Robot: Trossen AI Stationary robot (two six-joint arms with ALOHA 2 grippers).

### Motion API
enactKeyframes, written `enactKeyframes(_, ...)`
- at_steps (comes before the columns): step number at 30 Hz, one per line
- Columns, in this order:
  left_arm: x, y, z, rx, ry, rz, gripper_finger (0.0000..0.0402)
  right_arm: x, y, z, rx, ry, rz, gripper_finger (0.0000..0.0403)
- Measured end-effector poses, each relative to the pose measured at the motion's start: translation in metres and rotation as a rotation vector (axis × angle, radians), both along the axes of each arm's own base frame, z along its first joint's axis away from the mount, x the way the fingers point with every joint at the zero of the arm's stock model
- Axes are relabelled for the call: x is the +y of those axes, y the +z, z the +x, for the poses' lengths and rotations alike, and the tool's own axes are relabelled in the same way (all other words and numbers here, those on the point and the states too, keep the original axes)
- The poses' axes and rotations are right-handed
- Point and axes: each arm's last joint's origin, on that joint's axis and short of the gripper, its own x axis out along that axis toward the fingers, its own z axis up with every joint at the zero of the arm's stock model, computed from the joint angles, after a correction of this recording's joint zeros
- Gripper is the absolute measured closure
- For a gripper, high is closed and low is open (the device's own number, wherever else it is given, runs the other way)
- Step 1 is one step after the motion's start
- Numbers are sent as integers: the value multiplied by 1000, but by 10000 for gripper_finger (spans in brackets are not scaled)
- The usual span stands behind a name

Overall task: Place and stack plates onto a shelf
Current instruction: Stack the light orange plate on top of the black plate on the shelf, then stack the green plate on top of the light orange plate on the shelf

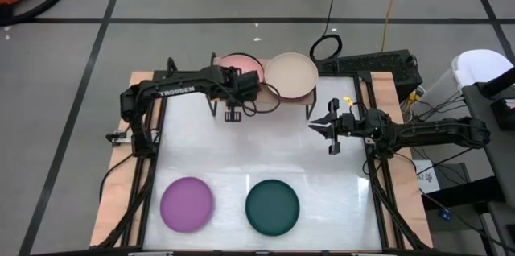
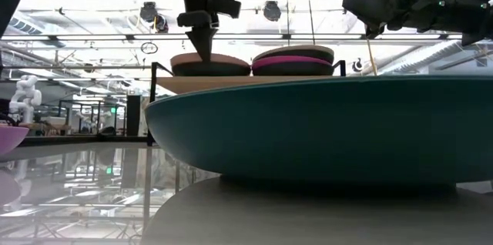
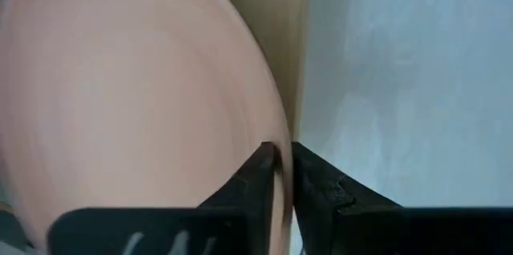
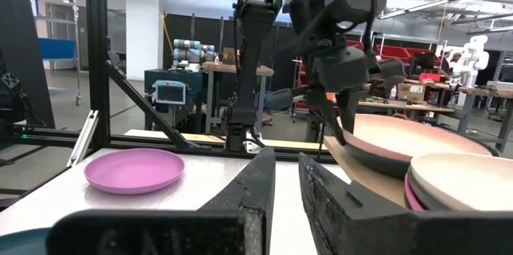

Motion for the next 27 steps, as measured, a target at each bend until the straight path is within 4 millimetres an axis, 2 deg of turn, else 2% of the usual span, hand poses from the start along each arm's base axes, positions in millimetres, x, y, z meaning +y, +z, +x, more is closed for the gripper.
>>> enactKeyframes(5, 5, -1, -2, 2, 39, 8, 304, 0, 0, 0, 0, 0, 0, 358)
enactKeyframes(11, -3, 6, -7, -2, 42, 8, 243, 0, 0, 0, 0, 0, 0, 358)
enactKeyframes(16, -19, 40, -27, -105, 53, 47, 232, 0, -1, 0, 7, -1, 0, 358)
enactKeyframes(22, -46, 88, -63, -366, 180, 23, 232, 0, -1, 0, 8, 0, 1, 358)
enactKeyframes(25, -64, 104, -77, -496, 228, -15, 232, 0, -1, 0, 12, 0, 1, 358)
enactKeyframes(27, -78, 105, -83, -537, 217, 3, 232, 0, -2, 0, 23, 12, 1, 358)
